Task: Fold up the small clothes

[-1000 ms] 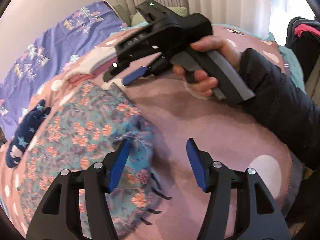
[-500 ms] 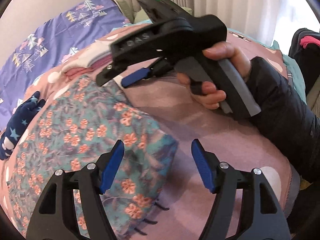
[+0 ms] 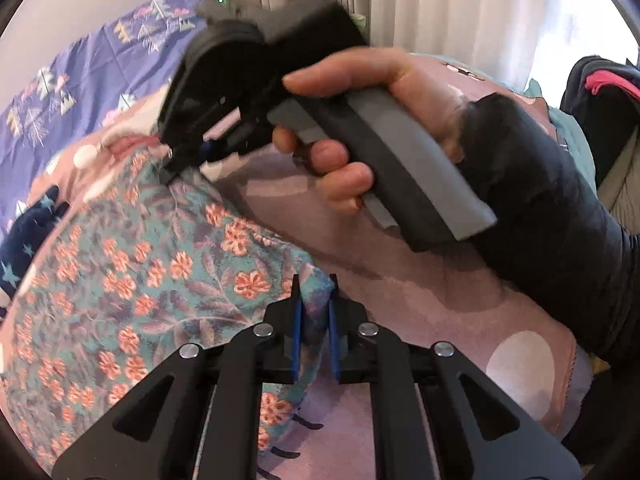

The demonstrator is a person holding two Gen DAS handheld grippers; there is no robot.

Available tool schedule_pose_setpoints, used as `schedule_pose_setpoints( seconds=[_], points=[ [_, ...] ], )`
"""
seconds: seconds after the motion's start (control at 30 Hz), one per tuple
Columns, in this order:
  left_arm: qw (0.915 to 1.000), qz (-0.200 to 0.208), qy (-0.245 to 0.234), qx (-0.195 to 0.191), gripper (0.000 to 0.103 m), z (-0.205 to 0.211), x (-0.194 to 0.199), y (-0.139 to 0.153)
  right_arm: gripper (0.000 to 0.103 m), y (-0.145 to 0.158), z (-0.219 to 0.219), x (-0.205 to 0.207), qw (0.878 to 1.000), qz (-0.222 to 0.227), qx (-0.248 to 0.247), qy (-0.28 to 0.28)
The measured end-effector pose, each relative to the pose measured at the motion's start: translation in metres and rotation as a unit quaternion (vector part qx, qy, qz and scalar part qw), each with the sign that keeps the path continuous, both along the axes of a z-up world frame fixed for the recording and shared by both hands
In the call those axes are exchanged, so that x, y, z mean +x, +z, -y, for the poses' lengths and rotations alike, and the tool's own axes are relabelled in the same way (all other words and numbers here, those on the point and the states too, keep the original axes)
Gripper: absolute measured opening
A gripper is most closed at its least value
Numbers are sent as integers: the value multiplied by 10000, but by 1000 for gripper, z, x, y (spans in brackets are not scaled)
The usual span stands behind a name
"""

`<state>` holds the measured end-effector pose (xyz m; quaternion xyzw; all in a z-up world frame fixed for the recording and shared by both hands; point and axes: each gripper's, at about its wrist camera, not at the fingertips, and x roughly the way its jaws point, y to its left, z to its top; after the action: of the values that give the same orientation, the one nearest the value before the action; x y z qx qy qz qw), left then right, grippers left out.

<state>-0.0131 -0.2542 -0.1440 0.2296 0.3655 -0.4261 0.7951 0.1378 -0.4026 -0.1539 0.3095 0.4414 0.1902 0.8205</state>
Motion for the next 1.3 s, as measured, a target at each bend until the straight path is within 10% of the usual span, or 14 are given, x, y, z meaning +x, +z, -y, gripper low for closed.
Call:
schedule_pose_setpoints(
  seconds=[0.2, 0.5, 0.6, 0.7, 0.93, 1.17, 1.3],
  points=[
    [9999, -107, -78, 109, 12, 4, 0, -14, 3, -26, 16, 5, 9993, 42, 11, -380],
    [9977, -506, -186, -420, 29, -5, 7, -17, 8, 17, 15, -28, 9922, 1226, 238, -41],
    [9946, -791, -177, -652, 33, -11, 13, -22, 8, 4, 0, -18, 9933, 978, 368, 497],
    [9907, -1083, -151, -806, 33, -16, 20, -28, 0, -32, -15, -2, 9962, 403, -602, 478],
    [9826, -1438, 47, -1175, 33, -40, 16, -25, 0, -33, -14, 0, 9947, 558, -836, 222],
    [9774, -1153, 1067, -1417, 33, -150, -2, -10, 0, -18, -13, -9, 9960, 357, -802, 140],
    [9527, -723, 2373, -1756, 35, -266, -13, 2, 8, 20, -28, -31, 9860, 385, -1616, -173]
  ],
)
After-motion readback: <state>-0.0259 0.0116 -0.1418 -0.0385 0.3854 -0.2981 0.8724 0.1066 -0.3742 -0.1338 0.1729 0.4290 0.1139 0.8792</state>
